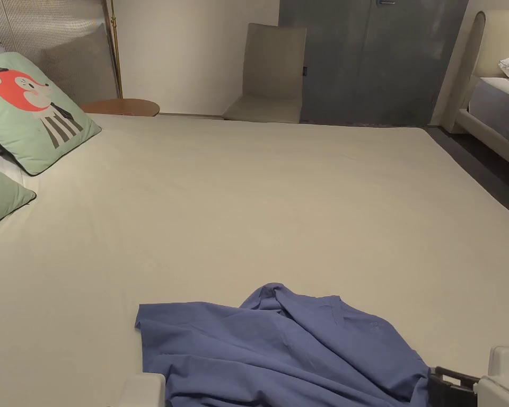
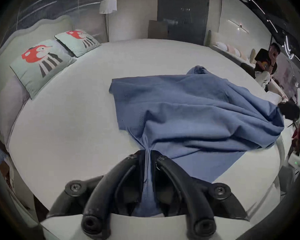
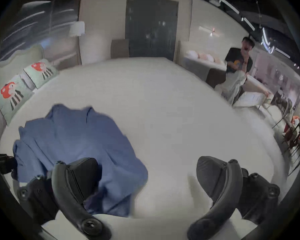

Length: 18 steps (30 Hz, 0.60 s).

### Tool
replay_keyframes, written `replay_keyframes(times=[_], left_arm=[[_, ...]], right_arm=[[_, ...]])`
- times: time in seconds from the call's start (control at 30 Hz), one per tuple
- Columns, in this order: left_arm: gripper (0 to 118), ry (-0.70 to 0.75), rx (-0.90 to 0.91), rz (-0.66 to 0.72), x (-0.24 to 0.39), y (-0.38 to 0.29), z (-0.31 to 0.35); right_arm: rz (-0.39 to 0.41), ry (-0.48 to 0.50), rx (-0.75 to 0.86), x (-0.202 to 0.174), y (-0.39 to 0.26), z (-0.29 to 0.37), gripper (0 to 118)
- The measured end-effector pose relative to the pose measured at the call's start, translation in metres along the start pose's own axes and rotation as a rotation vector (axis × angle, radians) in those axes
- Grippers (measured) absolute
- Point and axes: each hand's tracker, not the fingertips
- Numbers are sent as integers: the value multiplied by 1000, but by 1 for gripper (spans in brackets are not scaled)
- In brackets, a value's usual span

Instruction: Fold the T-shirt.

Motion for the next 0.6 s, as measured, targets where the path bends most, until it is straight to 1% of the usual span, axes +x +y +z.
replay_keyframes(times=[0.07,0.1,0.17,0.2,0.23,0.27,0.3,0.33,0.37,0.4,0.43,0.57,0.6], left_arm=[[5,-1,5,0,0,1,3],[5,-1,7,1,0,1,4],[5,-2,10,4,0,2,4],[5,-2,12,6,1,2,4],[5,0,11,10,1,2,4],[5,-2,9,13,0,2,4],[5,-3,12,19,0,2,6],[5,-6,14,25,-1,3,8],[4,-11,16,31,-2,5,11],[4,-14,28,37,-4,7,14],[4,-18,41,46,-5,10,19],[4,-56,101,87,-17,35,45],[3,-71,114,97,-19,42,52]], right_arm=[[-45,40,-49,5,-10,-13,112],[-63,71,-75,6,-13,-19,106],[-71,138,-115,1,-17,-28,86],[-66,176,-150,-2,-19,-33,83],[-47,159,-143,-7,-18,-35,76],[4,106,-103,-12,-16,-29,54],[47,155,-93,-15,-12,-24,18],[57,200,-75,-18,-10,-20,12],[87,134,-56,-23,-8,-13,12],[139,85,-30,-27,-6,-8,12],[163,111,-3,-27,-5,-1,12],[-24,150,86,-5,17,35,12],[-53,157,114,0,24,46,12]])
